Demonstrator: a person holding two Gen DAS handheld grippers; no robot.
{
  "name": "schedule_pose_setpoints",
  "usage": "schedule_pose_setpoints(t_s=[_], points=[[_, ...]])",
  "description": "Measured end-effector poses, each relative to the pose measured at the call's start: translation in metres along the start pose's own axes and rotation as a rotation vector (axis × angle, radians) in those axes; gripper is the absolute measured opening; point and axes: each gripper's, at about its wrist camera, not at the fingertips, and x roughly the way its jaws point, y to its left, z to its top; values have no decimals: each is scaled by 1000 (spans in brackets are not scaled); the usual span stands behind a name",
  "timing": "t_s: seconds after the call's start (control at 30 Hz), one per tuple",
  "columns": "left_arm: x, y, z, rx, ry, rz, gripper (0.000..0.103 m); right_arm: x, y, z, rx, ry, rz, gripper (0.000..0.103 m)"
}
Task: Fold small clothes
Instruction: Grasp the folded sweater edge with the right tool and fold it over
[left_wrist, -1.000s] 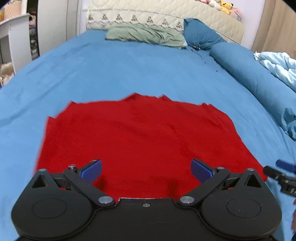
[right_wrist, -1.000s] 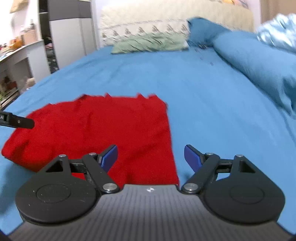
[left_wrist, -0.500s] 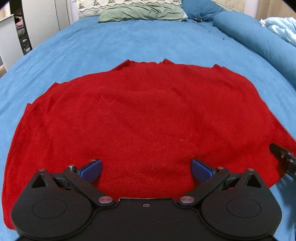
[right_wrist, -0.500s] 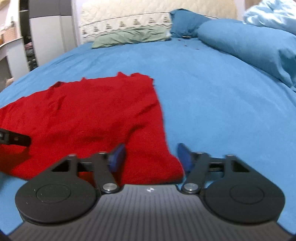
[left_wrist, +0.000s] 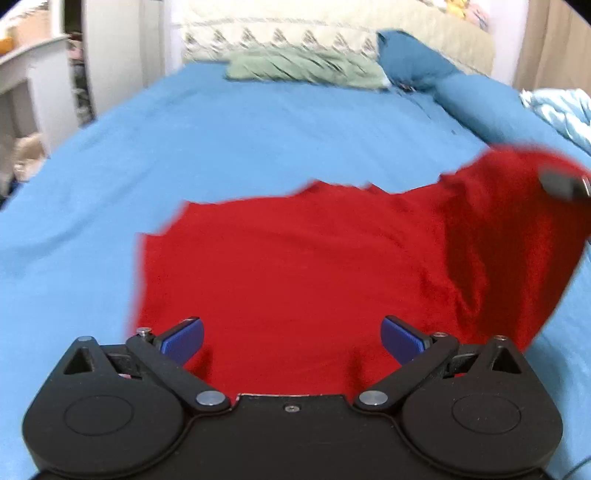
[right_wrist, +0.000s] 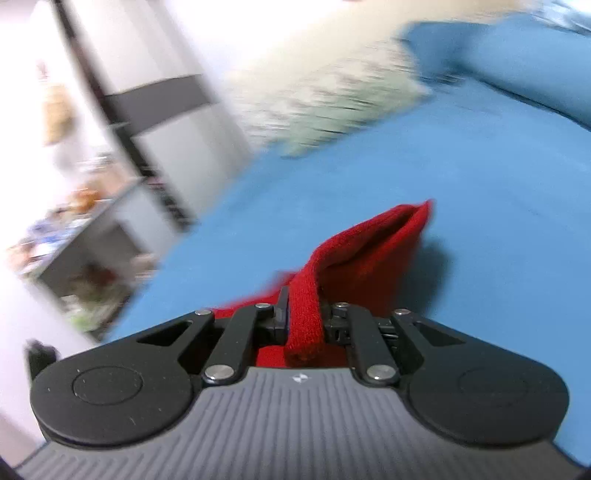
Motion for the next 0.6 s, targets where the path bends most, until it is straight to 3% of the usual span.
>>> schedule_pose_setpoints(t_s=[0.07, 0.17, 0.3, 0.37, 0.43, 0.53, 0.6], points=[[-21, 25, -13, -10, -13, 22, 103, 28, 42, -4, -60, 59, 115, 26], [-34, 56, -42, -47, -10, 62, 103, 90, 95, -36, -162, 259, 224, 25], [-33, 85, -87, -167, 9, 57, 103, 154, 122, -99, -243, 456, 203, 25], [-28, 92, -91, -198, 45, 25, 103, 168, 121, -120, -258, 486, 179, 25], [-31, 93, -89, -191, 18, 24, 103, 169, 118, -125, -236, 475, 184, 27], [-32, 91, -85, -195, 1, 9, 103, 163, 117, -111, -220, 461, 218, 45], [-32, 88, -84, -206, -1, -20, 103, 147, 119, -102, -228, 408, 243, 75]])
